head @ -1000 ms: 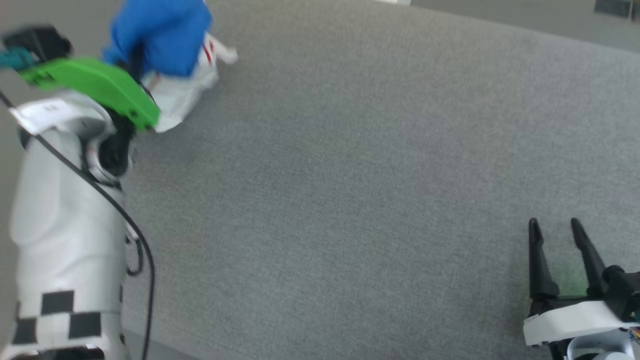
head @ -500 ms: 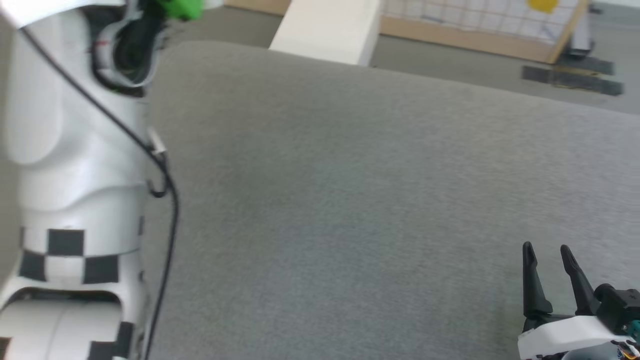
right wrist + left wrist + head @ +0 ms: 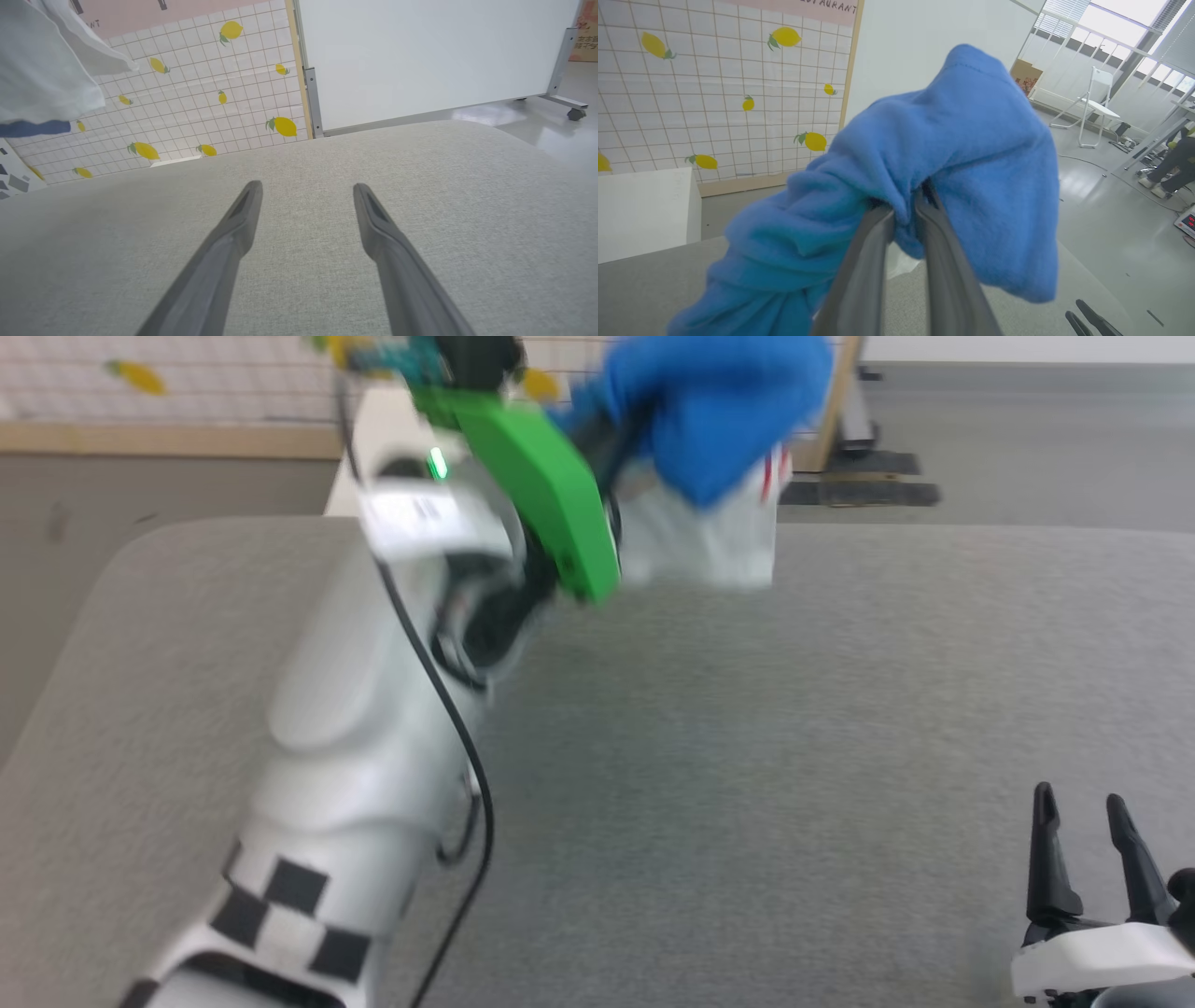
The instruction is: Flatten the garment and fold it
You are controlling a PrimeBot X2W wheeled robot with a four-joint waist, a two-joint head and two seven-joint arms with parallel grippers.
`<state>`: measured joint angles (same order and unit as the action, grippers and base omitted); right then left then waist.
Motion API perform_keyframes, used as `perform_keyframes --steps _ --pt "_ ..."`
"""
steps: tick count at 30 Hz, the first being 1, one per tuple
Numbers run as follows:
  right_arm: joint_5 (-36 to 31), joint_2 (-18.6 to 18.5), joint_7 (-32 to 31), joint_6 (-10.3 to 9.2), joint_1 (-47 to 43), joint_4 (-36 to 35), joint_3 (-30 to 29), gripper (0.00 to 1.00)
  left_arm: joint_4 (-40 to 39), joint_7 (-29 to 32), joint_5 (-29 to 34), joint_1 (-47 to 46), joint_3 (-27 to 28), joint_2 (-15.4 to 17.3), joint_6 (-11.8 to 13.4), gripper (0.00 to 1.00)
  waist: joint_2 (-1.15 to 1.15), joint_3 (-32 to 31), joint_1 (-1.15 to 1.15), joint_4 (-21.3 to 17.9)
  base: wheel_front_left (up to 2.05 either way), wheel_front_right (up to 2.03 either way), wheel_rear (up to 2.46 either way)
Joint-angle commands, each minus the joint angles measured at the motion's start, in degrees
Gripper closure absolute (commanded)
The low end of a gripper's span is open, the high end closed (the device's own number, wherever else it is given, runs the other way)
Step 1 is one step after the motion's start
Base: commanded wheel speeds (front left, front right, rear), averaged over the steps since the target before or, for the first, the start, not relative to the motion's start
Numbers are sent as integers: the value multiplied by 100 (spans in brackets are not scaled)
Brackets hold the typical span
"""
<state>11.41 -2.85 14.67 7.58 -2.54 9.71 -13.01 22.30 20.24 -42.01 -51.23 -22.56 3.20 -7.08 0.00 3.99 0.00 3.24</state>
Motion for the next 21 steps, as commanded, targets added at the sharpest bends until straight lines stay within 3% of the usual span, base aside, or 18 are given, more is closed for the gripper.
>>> perform_keyframes --steps 1,5,12,19,20,21 --pt "8 -3 31 -9 -47 -18 -42 0 88 -92 -70 235 -114 -19 -36 100 0 -146 0 -491 0 0 0" --pt "24 -3 32 -9 -111 1 -141 0 425 -218 -209 856 -612 -29 -3 100 0 -160 0 -661 0 0 0" --pt "41 -3 32 -9 -172 1 -180 0 1207 -69 -162 1832 -1676 -31 265 100 0 -174 0 -770 0 0 0" --pt "39 -3 32 -9 -181 -13 -178 0 1554 329 -537 2226 -2070 -32 454 100 0 -213 0 -649 0 0 0" --pt "37 -3 32 -9 -190 -7 -173 0 1540 393 -619 2228 -2094 -32 471 59 0 -234 0 -613 0 0 0" --pt "40 -3 32 -9 -196 -3 -173 0 1504 419 -699 2213 -2081 -32 495 0 0 -251 0 -579 0 0 0"
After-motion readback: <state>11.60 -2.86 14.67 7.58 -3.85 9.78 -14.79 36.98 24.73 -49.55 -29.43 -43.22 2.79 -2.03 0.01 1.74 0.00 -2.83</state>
